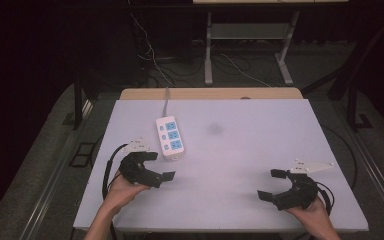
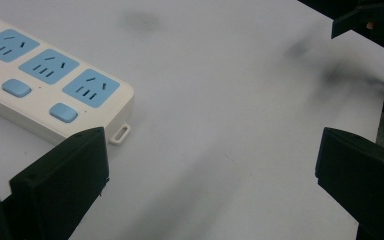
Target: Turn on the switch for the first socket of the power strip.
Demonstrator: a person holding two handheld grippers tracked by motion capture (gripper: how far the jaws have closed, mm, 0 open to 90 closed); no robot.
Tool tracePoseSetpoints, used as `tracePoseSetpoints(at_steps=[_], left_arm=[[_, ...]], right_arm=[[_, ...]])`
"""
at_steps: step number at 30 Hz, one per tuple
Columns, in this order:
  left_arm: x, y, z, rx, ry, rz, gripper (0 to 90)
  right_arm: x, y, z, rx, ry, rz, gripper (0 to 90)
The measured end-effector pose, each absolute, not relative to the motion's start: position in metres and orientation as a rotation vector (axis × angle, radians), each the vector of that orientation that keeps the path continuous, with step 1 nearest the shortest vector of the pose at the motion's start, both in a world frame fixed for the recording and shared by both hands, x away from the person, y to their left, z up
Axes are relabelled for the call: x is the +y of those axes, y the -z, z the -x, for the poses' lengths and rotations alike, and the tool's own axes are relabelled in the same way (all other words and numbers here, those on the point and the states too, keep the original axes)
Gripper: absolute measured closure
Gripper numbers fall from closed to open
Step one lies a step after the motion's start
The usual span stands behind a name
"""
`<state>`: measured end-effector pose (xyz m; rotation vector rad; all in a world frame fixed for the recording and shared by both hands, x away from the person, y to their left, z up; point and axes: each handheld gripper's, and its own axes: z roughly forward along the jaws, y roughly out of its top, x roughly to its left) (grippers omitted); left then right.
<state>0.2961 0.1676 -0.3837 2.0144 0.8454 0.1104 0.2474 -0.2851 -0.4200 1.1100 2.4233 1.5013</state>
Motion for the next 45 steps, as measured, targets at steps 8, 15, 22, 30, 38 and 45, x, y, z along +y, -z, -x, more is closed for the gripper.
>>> tracePoseSetpoints(at_steps=[8,15,22,30,38,45], left_arm=[[0.169,0.38,-0.304,0.855,-0.114,-2.029,0.0],[0.17,0.374,-0.31,0.86,-0.126,-2.04,0.0],[0.169,0.369,-0.318,0.863,-0.136,-2.053,0.0],[0.172,0.363,-0.329,0.87,-0.152,-2.07,0.0],[0.173,0.356,-0.341,0.875,-0.164,-2.091,0.1],[0.174,0.351,-0.351,0.874,-0.171,-2.108,0.6]], right_arm=[[-0.285,0.42,-0.247,2.425,-1.503,-1.11,0.1],[-0.285,0.42,-0.247,2.431,-1.505,-1.112,0.1],[-0.285,0.42,-0.247,2.432,-1.506,-1.11,0.1],[-0.284,0.419,-0.246,2.436,-1.507,-1.105,0.1],[-0.284,0.42,-0.246,2.436,-1.506,-1.106,0.1],[-0.285,0.42,-0.245,2.432,-1.509,-1.109,0.1]])
